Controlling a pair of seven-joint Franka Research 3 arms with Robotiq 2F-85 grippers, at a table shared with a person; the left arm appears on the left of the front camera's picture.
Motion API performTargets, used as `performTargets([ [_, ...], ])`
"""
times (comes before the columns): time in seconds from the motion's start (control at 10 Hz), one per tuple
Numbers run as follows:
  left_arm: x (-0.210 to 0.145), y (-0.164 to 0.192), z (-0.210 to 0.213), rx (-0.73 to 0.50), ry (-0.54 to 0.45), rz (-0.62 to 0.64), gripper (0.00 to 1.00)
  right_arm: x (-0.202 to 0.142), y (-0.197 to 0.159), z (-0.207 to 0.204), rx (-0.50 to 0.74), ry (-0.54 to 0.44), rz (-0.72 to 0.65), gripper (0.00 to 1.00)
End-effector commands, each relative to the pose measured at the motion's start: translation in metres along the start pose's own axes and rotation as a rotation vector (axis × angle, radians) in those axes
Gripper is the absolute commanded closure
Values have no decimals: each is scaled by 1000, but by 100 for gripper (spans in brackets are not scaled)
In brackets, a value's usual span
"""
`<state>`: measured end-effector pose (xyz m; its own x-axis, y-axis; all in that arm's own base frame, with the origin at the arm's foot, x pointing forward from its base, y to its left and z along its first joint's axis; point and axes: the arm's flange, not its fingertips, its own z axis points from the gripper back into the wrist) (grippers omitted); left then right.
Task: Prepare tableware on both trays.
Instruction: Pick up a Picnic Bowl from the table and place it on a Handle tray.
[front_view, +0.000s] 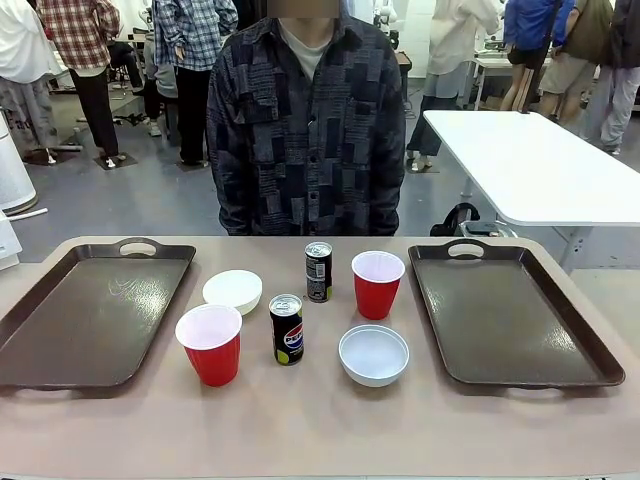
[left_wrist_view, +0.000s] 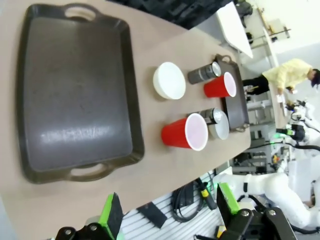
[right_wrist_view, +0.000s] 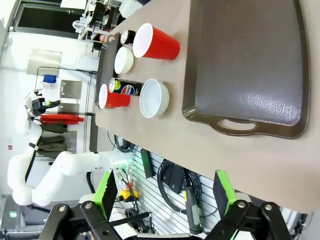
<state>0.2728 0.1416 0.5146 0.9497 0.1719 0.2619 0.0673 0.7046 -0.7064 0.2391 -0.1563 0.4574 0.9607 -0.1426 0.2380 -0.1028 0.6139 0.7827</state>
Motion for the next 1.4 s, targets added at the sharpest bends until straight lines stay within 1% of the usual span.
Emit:
performTargets([
  [0.0,-1,9,-4,22,32,-14,0,5,-3,-2,12,10,8,0],
  [0.2,-7,9,-8,56,33,-20,0,7,-3,-5,13,20,10,0],
  [0.3,-8,9,-10,82,19,-19,0,8,-2,-7,-12,24,20,0],
  [0.4,-9,2,-14,128,-4,-82,0,4,4,-10,-59,44,113,0],
  [0.5,0,6,-8,33,24,8,0,7,-3,-10,-15,22,-7,0],
  [1.3,0,6,-8,33,24,8,0,7,-3,-10,-15,22,-7,0],
])
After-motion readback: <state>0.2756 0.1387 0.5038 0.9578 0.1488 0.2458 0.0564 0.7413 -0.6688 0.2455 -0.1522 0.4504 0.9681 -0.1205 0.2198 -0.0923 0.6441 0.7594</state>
